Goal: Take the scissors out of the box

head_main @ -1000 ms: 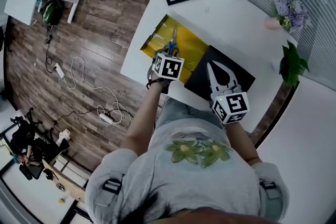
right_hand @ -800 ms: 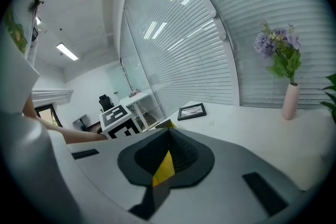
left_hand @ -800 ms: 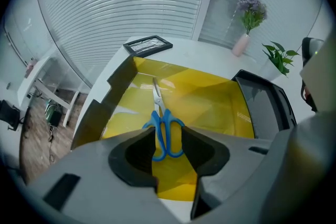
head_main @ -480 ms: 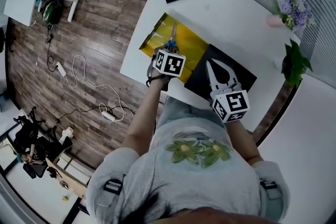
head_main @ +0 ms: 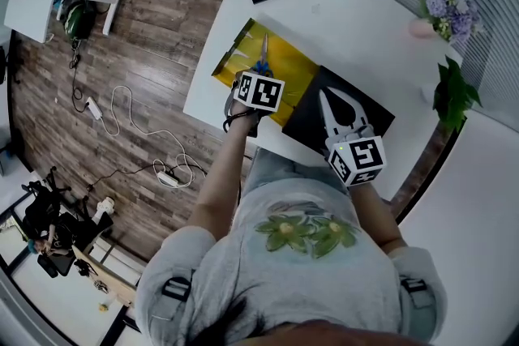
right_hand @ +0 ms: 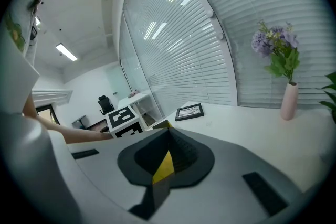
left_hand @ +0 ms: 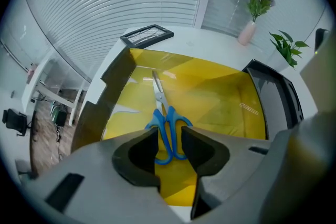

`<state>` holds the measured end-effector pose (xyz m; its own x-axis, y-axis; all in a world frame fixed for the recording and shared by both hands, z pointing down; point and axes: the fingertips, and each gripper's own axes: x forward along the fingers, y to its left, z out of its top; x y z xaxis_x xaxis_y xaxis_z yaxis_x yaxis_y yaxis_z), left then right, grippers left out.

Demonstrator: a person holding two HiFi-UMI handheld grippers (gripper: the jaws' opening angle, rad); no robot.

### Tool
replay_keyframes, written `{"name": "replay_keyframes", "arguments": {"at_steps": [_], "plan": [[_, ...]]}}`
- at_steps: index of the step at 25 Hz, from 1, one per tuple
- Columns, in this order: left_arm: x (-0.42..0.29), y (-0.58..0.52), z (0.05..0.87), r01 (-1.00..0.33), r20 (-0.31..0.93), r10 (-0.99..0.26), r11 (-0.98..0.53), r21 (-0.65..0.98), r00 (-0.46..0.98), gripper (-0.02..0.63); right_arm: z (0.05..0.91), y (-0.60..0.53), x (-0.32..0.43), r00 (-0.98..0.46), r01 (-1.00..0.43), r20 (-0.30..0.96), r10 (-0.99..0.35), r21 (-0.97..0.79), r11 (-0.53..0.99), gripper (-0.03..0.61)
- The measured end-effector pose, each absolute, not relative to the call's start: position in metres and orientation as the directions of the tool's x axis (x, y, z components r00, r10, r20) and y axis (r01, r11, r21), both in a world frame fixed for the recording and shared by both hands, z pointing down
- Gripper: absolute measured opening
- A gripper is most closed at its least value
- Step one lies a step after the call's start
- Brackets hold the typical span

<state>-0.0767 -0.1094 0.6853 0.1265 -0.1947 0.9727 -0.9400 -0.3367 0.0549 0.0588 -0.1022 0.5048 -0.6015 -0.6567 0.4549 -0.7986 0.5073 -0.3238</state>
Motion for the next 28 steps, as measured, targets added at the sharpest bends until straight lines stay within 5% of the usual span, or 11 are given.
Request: {"name": "replay_keyframes", "arguments": {"at_steps": [28], "plan": [[-0.078,-0.108,0.676,-0.912,0.954,-0.271,-0.410,0.003,0.125,0.092,0.473,-0.087,0.055,-0.580,-0.814,0.417,-0.700,-0.273,0.512,0.006]]}}
